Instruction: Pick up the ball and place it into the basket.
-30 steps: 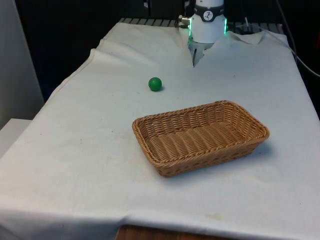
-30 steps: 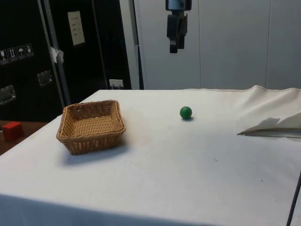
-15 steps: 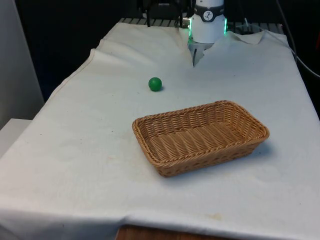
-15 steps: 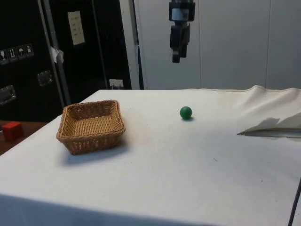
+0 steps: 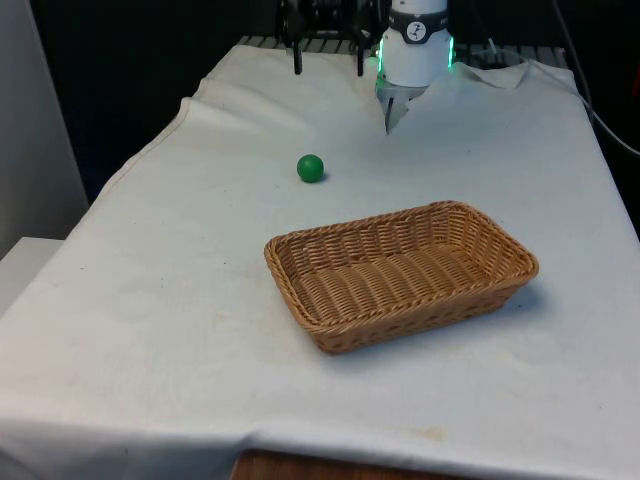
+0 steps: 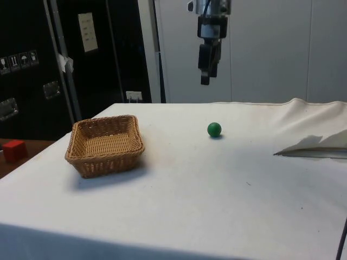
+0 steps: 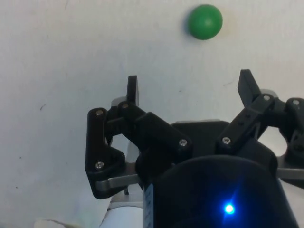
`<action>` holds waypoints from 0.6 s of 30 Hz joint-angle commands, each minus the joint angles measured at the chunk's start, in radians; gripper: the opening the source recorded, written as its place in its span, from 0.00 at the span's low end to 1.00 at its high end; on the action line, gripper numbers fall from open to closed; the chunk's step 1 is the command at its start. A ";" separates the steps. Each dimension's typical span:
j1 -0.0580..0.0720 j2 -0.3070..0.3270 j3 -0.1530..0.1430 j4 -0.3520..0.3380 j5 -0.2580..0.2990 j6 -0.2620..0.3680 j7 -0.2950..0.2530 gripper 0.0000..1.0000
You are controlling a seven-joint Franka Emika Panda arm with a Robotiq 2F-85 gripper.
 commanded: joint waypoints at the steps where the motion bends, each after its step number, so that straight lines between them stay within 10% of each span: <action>1: 0.004 0.004 -0.006 -0.010 0.008 0.024 -0.007 1.00; 18: 0.001 0.095 -0.012 -0.046 0.032 0.132 -0.008 1.00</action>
